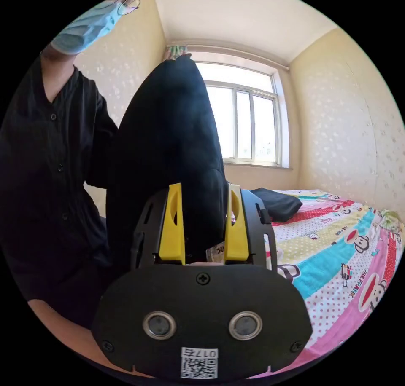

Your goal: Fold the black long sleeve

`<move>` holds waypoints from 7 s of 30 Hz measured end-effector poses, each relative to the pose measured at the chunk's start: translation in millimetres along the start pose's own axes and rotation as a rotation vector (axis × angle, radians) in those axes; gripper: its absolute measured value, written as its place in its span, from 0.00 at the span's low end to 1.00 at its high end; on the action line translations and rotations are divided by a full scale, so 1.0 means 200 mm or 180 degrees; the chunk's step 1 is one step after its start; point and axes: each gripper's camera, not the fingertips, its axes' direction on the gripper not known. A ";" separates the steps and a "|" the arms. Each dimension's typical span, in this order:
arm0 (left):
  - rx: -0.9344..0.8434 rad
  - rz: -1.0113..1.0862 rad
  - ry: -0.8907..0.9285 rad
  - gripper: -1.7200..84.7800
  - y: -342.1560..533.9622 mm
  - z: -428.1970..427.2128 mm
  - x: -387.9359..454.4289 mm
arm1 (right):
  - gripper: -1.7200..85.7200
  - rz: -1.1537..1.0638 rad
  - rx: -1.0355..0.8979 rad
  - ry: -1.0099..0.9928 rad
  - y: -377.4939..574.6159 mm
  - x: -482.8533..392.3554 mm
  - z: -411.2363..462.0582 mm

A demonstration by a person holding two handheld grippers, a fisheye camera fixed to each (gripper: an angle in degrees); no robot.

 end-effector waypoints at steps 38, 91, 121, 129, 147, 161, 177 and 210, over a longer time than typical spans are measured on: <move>0.0514 0.1423 -0.3495 0.05 -0.36 0.30 -0.33 | 0.07 -0.0290 0.1256 0.3972 -1.73 0.20 -1.10; -0.3951 -0.2191 -0.4070 0.11 1.54 -0.96 -1.57 | 0.16 0.3089 -0.1646 0.3162 1.16 1.43 -0.82; -0.3257 -0.1898 -0.4088 0.08 1.63 -0.91 -1.96 | 0.13 0.4636 0.0265 0.3092 1.51 0.74 -2.07; -0.2622 -0.1904 -0.3974 0.02 1.52 -1.13 -1.76 | 0.06 0.3699 0.0927 0.3703 1.07 0.65 -1.85; -0.2378 -0.2181 -0.3294 0.01 1.33 -1.37 -1.68 | 0.05 0.2843 -0.0940 0.0316 1.02 1.50 1.05; -0.1933 -0.2476 -0.3075 0.03 1.14 -1.52 -1.72 | 0.02 0.2869 -0.3755 0.2204 1.69 1.11 0.72; 0.0476 -0.2392 -0.5908 0.13 0.72 -2.50 -1.09 | 0.02 0.3975 -0.1338 0.0783 2.05 1.06 -0.10; -0.3311 -0.0121 -0.3494 0.10 0.78 1.14 -2.61 | 0.02 0.3573 -0.0130 -0.0521 1.92 0.88 -0.85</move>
